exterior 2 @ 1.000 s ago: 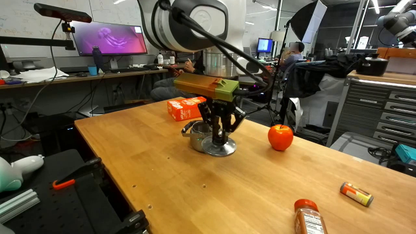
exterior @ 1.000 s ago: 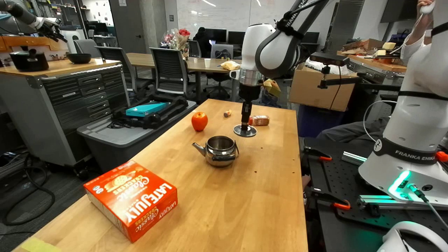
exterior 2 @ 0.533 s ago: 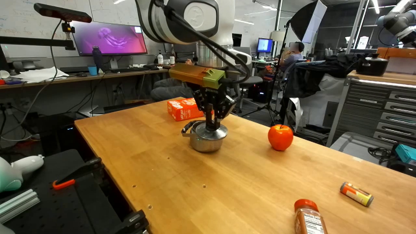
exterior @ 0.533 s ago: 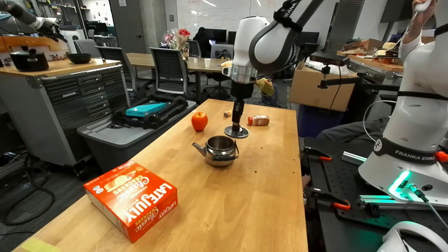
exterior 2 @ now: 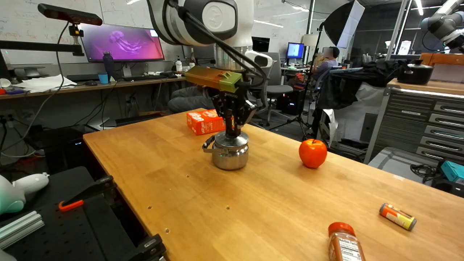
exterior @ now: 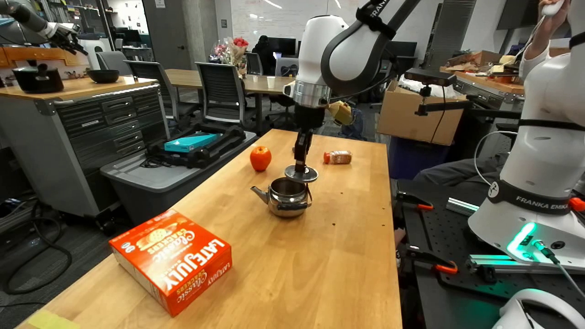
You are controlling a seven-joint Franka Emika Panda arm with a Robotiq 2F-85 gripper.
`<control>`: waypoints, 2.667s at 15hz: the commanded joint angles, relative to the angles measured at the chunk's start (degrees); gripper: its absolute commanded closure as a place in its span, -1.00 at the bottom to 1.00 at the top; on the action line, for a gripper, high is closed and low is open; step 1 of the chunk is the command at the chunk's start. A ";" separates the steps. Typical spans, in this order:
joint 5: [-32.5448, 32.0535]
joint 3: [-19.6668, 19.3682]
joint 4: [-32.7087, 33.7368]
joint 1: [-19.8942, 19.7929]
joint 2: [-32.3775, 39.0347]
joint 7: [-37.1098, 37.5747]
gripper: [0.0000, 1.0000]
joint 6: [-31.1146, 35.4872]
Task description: Use the silver lid to cover the silver teapot
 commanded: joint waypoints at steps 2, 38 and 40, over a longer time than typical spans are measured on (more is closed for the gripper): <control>3.30 1.32 1.24 0.58 0.66 0.09 0.86 0.18; -2.97 0.31 4.73 2.56 7.01 9.16 0.86 5.28; -3.61 -0.19 4.71 2.76 6.93 9.85 0.86 5.04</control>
